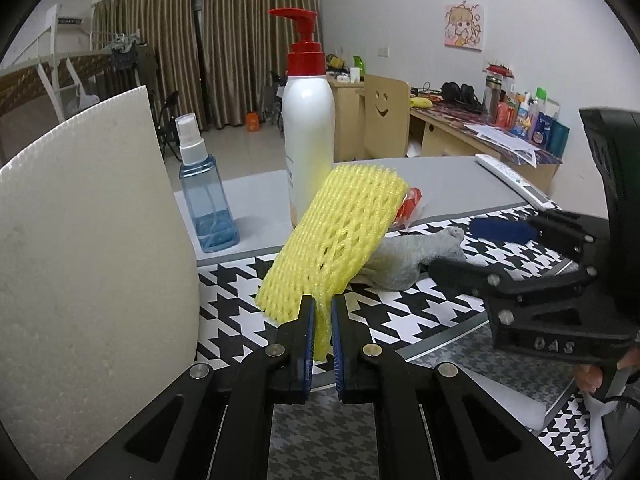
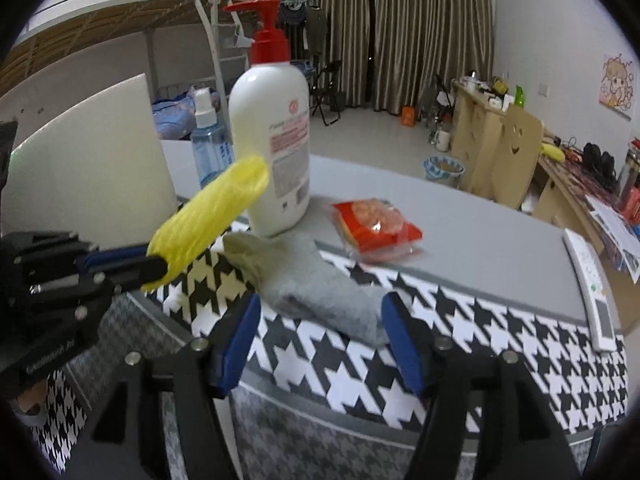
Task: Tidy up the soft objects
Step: 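Lift the sponge and sock and carry both toward the white foam box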
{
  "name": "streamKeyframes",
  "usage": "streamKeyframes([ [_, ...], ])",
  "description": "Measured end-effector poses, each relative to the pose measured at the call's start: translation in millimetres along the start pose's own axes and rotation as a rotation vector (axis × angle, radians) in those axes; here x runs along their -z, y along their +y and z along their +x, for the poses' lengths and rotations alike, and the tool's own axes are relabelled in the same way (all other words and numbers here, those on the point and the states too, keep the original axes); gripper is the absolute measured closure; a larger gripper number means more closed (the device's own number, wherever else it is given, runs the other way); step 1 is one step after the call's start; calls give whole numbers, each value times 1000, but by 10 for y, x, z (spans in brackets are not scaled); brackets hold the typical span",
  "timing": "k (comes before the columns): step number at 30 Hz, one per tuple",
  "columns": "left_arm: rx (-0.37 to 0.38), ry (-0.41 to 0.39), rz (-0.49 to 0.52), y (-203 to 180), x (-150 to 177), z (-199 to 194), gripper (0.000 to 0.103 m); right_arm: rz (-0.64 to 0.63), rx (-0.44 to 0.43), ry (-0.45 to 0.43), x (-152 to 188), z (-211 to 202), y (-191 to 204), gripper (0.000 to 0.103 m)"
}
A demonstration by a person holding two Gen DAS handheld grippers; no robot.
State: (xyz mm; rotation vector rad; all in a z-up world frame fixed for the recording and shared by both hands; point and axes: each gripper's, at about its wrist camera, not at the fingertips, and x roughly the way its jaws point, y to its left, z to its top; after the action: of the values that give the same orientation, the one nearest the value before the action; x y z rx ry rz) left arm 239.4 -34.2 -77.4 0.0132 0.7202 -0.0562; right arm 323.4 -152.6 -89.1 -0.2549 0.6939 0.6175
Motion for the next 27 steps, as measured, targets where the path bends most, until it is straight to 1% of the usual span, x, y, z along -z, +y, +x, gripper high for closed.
streamKeyframes([
  [2, 4, 1, -2, 9, -4, -6, 94, 2, -8, 40, -8, 106, -23, 36],
  [5, 12, -2, -7, 28, -2, -27, 94, 17, -6, 73, -7, 213, -80, 36],
  [10, 19, 3, -9, 25, 7, -25, 94, 9, -37, 82, -79, 293, -110, 36],
  [15, 31, -4, -11, 24, 1, -64, 94, -23, -18, 93, -58, 374, -44, 36],
  [19, 42, 10, -24, 48, 10, -44, 94, -27, -10, 104, -33, 406, -31, 36],
  [20, 42, 9, -26, 50, 10, -46, 94, -25, -11, 103, -34, 401, -30, 38],
  [21, 42, 7, -27, 49, 6, -53, 94, -22, -12, 100, -31, 391, -36, 45],
  [22, 42, 5, -26, 46, 4, -60, 94, -21, -15, 101, -27, 386, -42, 49],
  [24, 43, 0, -24, 38, 2, -74, 94, -13, -15, 108, -21, 393, -56, 69],
  [26, 43, -2, -21, 35, 5, -75, 94, -9, -10, 116, -20, 402, -66, 77],
  [27, 43, -3, -22, 36, 7, -78, 94, -11, -11, 118, -17, 393, -66, 83],
])
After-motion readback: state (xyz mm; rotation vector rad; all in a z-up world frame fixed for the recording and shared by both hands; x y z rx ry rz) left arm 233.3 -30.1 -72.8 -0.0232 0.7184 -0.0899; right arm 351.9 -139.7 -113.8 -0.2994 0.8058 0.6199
